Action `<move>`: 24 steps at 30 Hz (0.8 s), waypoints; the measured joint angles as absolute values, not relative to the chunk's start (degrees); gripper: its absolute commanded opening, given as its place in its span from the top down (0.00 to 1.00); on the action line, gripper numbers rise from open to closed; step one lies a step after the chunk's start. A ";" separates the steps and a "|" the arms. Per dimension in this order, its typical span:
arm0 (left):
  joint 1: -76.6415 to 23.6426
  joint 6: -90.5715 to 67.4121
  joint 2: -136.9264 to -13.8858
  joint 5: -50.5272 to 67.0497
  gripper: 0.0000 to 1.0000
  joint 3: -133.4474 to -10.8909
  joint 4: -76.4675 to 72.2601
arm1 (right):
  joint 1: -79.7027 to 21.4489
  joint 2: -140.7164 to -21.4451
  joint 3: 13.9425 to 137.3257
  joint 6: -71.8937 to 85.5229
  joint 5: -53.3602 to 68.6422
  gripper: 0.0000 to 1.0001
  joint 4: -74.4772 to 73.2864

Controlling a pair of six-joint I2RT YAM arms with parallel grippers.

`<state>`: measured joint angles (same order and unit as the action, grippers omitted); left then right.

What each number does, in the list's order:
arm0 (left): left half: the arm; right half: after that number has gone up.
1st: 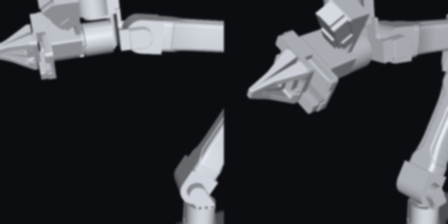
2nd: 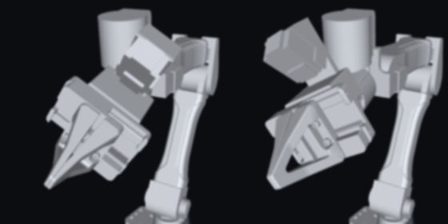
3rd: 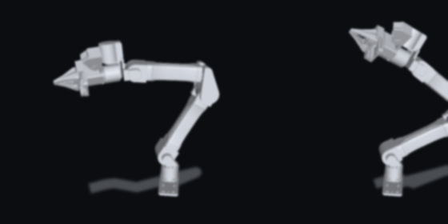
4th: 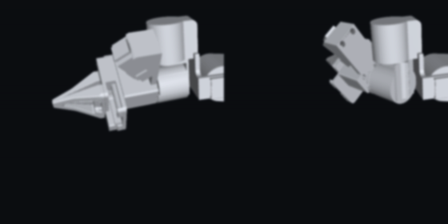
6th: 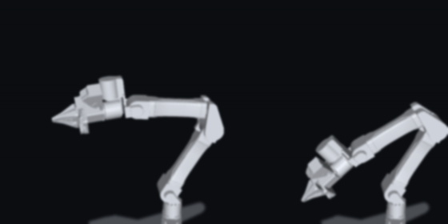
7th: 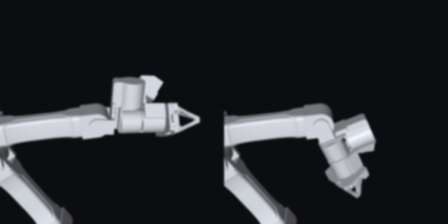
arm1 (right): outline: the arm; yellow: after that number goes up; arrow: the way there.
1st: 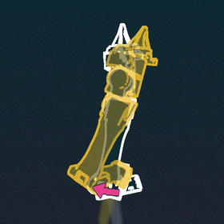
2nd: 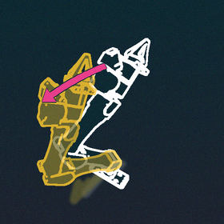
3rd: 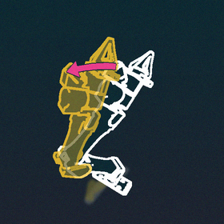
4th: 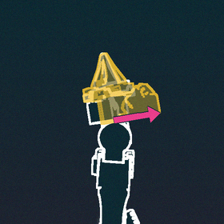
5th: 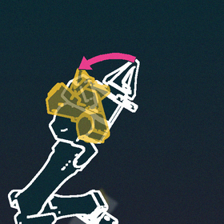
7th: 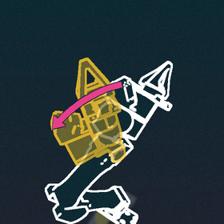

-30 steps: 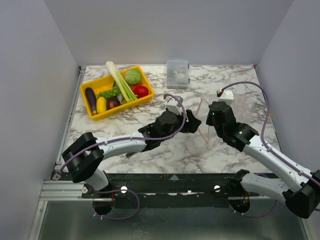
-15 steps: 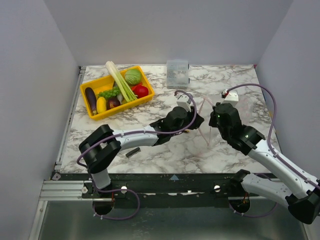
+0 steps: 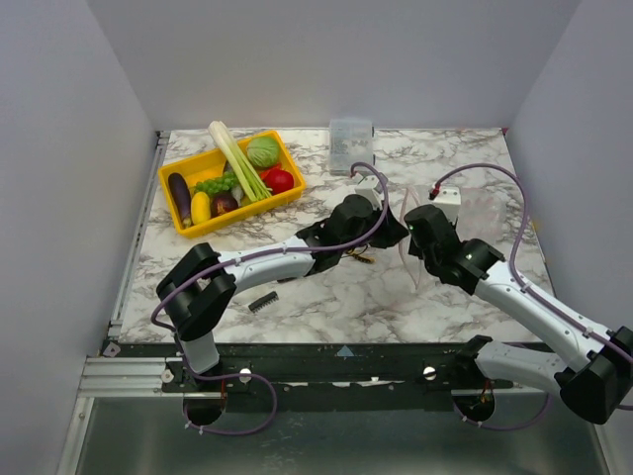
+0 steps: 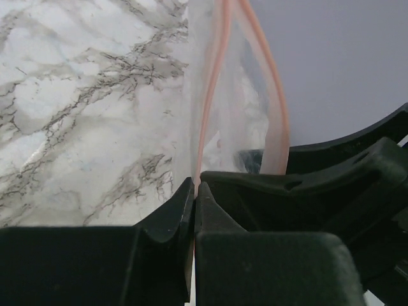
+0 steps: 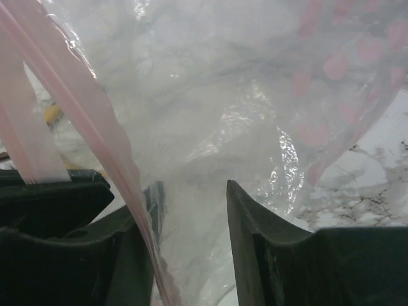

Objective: Place the food in the zip-top bag and seal the zipper
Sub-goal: Open the zipper of the food storage bag at the center of the board.

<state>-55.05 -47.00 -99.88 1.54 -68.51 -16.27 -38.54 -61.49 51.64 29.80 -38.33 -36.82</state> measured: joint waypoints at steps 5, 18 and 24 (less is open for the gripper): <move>-54.41 -48.45 -99.88 3.22 1.00 -69.01 -14.52 | -38.54 -61.23 52.10 29.80 -40.88 0.96 -37.32; -49.25 -50.85 -101.91 12.75 0.59 -72.64 -9.23 | -38.54 -59.44 52.36 31.97 -47.92 0.99 -37.32; -47.62 -46.81 -98.91 15.29 0.14 -70.00 -7.38 | -38.54 -55.05 52.36 31.46 -48.05 0.99 -35.97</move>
<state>-47.62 -46.81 -98.91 15.29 -70.00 -7.38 -38.54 -55.05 52.36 31.46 -48.05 -35.97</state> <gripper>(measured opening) 0.684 0.008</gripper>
